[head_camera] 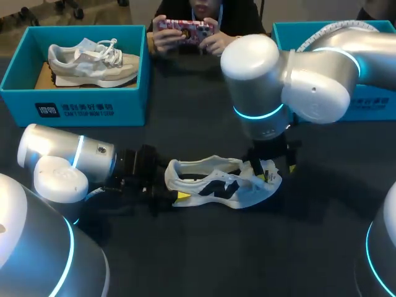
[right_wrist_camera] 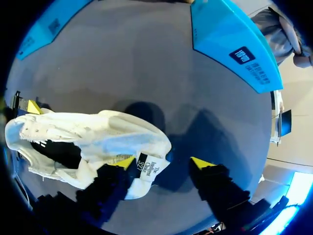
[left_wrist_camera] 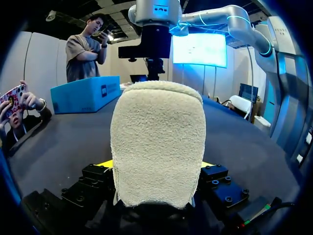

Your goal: Take the shoe out of the shoebox, open the shoe tongue, remove and reinsert the insole, then place the shoe into the shoebox

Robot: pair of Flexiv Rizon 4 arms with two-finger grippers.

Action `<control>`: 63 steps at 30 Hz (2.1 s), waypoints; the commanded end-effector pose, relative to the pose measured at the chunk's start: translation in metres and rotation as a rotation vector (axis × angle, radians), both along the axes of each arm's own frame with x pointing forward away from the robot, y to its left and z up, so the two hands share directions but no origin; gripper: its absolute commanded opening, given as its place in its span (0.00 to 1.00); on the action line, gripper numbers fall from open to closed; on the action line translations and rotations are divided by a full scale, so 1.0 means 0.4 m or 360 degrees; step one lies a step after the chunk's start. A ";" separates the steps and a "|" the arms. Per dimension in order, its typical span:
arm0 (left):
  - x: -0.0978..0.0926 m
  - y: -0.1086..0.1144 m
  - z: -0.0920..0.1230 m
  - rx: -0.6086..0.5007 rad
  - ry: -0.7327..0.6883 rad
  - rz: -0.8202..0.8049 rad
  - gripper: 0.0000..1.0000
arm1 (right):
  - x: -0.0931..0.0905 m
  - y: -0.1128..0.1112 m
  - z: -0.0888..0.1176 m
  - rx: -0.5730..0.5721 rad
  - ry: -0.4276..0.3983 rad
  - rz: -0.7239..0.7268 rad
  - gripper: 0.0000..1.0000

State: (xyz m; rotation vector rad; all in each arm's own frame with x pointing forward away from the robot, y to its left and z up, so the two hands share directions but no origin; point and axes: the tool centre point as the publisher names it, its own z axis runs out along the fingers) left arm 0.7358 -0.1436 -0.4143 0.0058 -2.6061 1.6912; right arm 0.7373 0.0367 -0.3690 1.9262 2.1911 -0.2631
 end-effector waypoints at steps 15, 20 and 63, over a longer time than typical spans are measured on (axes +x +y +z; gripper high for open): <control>-0.001 -0.002 -0.008 0.0004 0.0001 -0.0001 0.00 | 0.043 0.053 0.176 -0.0140 -0.0154 0.0185 1.00; -0.001 -0.002 -0.008 0.0004 0.0001 -0.0001 0.00 | 0.063 0.083 0.252 -0.0185 -0.0249 0.0320 1.00; -0.001 -0.002 -0.008 0.0004 0.0001 -0.0001 0.00 | 0.043 0.341 0.364 0.0220 -0.0021 0.2071 0.00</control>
